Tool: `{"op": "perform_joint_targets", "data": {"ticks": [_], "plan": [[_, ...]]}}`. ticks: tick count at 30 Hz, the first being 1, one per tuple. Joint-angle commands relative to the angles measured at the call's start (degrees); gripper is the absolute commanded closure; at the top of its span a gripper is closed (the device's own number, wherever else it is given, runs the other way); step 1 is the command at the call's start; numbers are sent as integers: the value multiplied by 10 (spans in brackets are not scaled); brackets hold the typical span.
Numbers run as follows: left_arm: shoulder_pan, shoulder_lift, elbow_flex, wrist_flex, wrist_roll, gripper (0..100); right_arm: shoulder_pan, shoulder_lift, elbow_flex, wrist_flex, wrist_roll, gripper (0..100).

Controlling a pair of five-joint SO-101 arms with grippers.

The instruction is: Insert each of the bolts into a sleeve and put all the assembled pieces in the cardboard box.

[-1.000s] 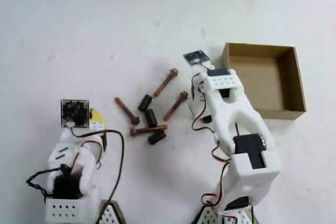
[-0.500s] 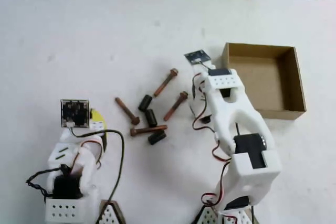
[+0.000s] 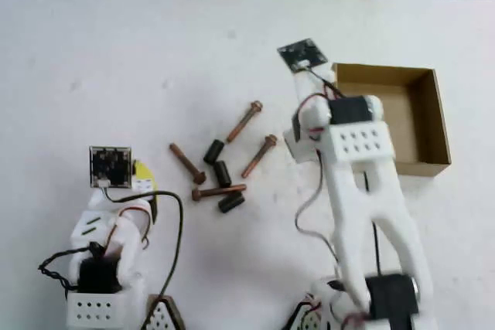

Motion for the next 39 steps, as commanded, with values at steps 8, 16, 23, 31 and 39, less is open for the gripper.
{"op": "perform_joint_targets", "data": {"ticks": [8, 16, 23, 31, 39], "plan": [[0, -7, -4, -12, -5, 980, -8, -260, -13, 81, 7, 982], [0, -7, -4, -12, -5, 980, -4, -391, 113, 47, 3, 982], [0, -7, -4, -14, -5, 980, -3, -509, 193, 24, 4, 982], [0, -7, 7, -25, -5, 980, -4, -589, 305, -62, 7, 981], [0, -7, 18, -47, -5, 980, -4, -642, 403, -124, 2, 981]]}}
